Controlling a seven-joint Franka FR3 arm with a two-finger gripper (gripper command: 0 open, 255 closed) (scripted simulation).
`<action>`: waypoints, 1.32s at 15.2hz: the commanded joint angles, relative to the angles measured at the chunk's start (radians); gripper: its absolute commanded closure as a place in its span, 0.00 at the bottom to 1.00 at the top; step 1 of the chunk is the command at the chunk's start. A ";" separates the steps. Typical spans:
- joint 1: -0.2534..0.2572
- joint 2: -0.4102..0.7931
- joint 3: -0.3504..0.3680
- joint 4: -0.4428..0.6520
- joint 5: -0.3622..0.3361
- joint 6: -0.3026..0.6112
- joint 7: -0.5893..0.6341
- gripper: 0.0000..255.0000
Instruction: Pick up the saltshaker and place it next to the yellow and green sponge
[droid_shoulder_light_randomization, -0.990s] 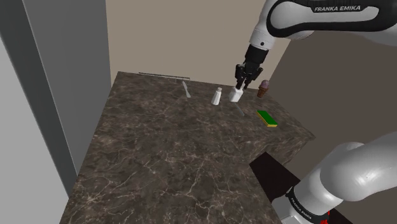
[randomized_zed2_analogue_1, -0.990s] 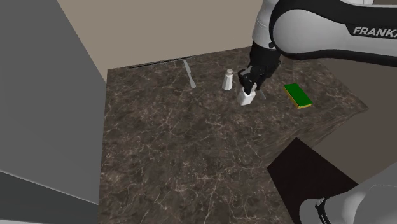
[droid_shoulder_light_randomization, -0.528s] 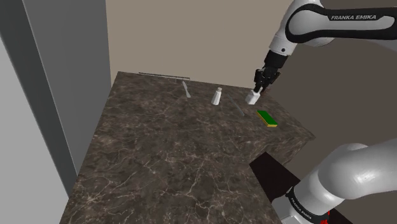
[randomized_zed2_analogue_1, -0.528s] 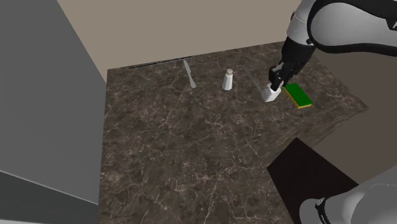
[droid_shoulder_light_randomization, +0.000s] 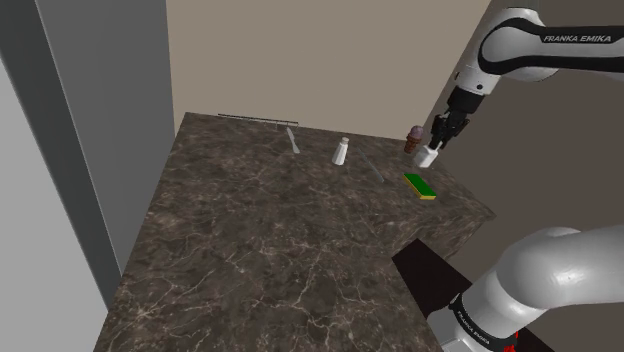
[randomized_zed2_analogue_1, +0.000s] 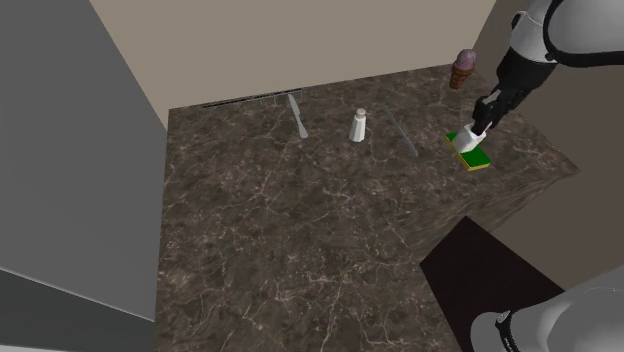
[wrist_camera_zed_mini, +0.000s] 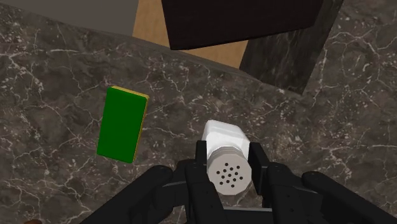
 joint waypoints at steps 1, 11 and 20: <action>-0.021 -0.004 -0.041 -0.001 -0.024 0.001 -0.051 1.00; -0.105 0.038 -0.244 0.070 -0.118 -0.001 -0.300 1.00; -0.132 0.119 -0.380 0.107 -0.146 0.062 -0.448 1.00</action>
